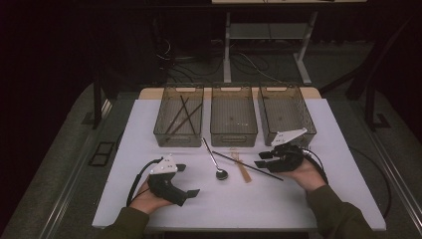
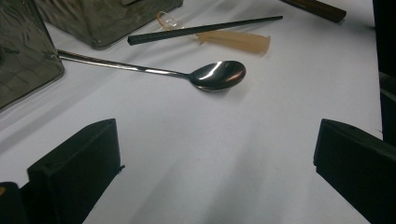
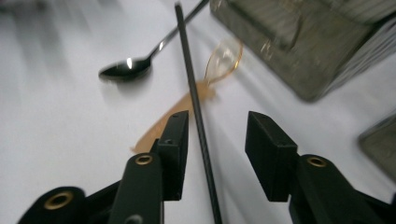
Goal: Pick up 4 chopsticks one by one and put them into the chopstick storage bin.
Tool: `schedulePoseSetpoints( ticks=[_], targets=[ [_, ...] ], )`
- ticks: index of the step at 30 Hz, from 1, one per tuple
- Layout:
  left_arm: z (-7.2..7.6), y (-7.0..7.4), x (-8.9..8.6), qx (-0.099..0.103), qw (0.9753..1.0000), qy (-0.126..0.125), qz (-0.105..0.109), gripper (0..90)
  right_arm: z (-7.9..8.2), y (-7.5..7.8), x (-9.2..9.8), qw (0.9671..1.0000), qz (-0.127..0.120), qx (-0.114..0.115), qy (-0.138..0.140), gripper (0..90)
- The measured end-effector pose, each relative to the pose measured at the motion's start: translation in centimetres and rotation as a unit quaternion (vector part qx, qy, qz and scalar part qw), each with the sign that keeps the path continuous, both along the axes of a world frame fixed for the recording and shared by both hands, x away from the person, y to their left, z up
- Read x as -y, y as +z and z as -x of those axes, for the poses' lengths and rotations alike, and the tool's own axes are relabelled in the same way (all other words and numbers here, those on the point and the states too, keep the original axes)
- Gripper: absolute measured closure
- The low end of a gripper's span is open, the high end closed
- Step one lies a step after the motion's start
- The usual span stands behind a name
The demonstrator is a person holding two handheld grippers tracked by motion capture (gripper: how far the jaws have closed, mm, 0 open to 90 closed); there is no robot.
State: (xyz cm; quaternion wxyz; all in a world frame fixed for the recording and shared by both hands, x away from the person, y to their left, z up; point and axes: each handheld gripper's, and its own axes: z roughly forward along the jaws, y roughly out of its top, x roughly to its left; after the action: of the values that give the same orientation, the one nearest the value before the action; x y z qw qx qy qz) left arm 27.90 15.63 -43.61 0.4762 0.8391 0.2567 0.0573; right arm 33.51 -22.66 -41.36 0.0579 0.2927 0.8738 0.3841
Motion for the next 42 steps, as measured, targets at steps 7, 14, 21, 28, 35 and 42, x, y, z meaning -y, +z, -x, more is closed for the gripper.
schedulePoseSetpoints(
  ticks=[7,14,21,28,35,42],
  targets=[
    [0.0,0.0,0.0,0.001,1.0,-0.001,0.0,0.0,0.1,-1.3,-0.8,0.9989,0.04,-0.012,0.018,66.7],
    [0.0,0.0,0.1,0.002,1.0,-0.007,-0.005,0.0,0.2,-2.0,-1.4,0.997,0.068,-0.017,0.031,71.1],
    [0.0,0.0,0.1,0.0,1.0,-0.007,-0.005,0.0,0.1,-2.4,-1.8,0.9951,0.09,-0.013,0.039,74.7],
    [0.0,-0.1,0.2,-0.002,1.0,-0.005,-0.004,0.0,0.3,-2.5,-2.0,0.9939,0.101,-0.003,0.045,77.1],
    [0.0,-0.1,0.2,-0.002,1.0,-0.006,-0.004,0.0,0.4,-2.5,-2.2,0.993,0.106,0.003,0.053,81.5],
    [0.0,-0.1,0.2,-0.002,1.0,-0.006,-0.004,0.0,0.5,-2.5,-2.2,0.9925,0.108,0.004,0.058,84.8]
  ],
)
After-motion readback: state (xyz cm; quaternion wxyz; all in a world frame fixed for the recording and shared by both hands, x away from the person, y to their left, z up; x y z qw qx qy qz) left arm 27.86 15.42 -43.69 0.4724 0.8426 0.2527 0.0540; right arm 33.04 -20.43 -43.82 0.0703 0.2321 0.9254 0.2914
